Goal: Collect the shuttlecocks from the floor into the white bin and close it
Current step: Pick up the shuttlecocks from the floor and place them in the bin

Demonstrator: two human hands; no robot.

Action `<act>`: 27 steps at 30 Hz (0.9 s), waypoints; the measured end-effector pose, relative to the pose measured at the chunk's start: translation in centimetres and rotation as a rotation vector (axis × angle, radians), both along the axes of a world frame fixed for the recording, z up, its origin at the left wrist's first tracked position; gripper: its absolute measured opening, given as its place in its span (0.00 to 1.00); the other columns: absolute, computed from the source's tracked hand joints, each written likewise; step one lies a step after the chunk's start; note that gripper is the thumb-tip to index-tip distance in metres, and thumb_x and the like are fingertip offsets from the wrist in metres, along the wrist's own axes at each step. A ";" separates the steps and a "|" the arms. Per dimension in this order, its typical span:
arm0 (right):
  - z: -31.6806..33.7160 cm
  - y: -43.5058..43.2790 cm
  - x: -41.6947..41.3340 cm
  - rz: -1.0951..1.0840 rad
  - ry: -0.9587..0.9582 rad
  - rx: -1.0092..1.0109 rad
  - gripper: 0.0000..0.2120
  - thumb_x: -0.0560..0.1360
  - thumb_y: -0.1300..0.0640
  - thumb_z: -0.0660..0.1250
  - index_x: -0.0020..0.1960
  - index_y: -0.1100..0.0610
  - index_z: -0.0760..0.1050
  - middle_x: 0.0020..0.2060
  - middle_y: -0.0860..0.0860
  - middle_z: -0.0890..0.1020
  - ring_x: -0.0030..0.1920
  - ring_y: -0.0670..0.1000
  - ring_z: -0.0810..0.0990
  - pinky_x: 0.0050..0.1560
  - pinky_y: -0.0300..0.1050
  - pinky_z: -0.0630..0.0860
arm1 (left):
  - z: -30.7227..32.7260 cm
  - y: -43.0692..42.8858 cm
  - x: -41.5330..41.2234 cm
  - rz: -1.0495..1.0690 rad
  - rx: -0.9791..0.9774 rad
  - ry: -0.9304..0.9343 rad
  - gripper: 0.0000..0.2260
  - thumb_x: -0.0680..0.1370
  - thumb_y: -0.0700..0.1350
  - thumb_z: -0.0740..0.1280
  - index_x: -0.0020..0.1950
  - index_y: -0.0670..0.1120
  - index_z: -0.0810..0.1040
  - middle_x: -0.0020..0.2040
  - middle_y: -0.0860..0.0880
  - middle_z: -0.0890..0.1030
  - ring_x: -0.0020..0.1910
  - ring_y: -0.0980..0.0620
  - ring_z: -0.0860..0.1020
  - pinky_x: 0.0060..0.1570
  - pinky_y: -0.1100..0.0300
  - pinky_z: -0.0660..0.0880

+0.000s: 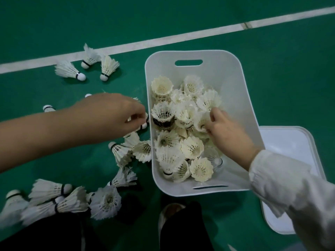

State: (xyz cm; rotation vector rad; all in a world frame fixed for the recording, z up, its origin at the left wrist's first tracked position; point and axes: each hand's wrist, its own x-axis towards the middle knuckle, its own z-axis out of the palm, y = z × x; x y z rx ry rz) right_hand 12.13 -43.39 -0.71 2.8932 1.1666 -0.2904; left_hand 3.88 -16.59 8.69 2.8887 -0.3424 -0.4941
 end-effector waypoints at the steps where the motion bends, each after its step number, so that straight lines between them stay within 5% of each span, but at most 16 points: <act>1: -0.4 0.1 0.1 0.009 0.002 -0.026 0.02 0.70 0.68 0.67 0.41 0.63 0.76 0.41 0.52 0.63 0.40 0.52 0.64 0.32 0.47 0.66 | -0.1 0.3 -0.1 -0.003 0.015 0.012 0.12 0.76 0.56 0.54 0.46 0.54 0.74 0.43 0.57 0.77 0.40 0.55 0.74 0.39 0.56 0.73; 8: 3.9 2.0 -0.4 0.049 -0.003 -0.231 0.10 0.75 0.62 0.60 0.56 0.56 0.72 0.52 0.53 0.73 0.49 0.55 0.75 0.41 0.50 0.77 | 0.1 1.8 -1.2 -0.085 0.112 0.033 0.11 0.77 0.55 0.53 0.50 0.54 0.73 0.48 0.56 0.77 0.44 0.53 0.74 0.41 0.57 0.73; 12: 9.4 5.5 -2.1 0.167 -0.008 -0.111 0.09 0.77 0.55 0.58 0.54 0.54 0.74 0.49 0.51 0.77 0.50 0.55 0.76 0.44 0.52 0.78 | 0.4 3.5 -3.1 -0.073 0.124 0.056 0.11 0.78 0.55 0.54 0.53 0.55 0.73 0.49 0.57 0.76 0.44 0.55 0.74 0.37 0.60 0.68; 16: 12.9 11.7 -5.0 0.328 0.032 0.018 0.11 0.78 0.54 0.56 0.52 0.56 0.75 0.47 0.53 0.78 0.49 0.57 0.77 0.42 0.51 0.76 | -0.6 6.0 -6.4 0.045 0.068 0.062 0.10 0.78 0.53 0.57 0.52 0.54 0.75 0.49 0.54 0.78 0.42 0.54 0.75 0.41 0.57 0.74; 27: 4.9 26.6 -12.9 0.686 0.168 -0.065 0.11 0.77 0.56 0.56 0.55 0.57 0.73 0.52 0.55 0.76 0.54 0.58 0.75 0.41 0.49 0.71 | -7.5 13.6 -17.9 0.386 0.027 0.137 0.10 0.78 0.54 0.56 0.53 0.52 0.75 0.50 0.52 0.79 0.46 0.50 0.76 0.40 0.57 0.74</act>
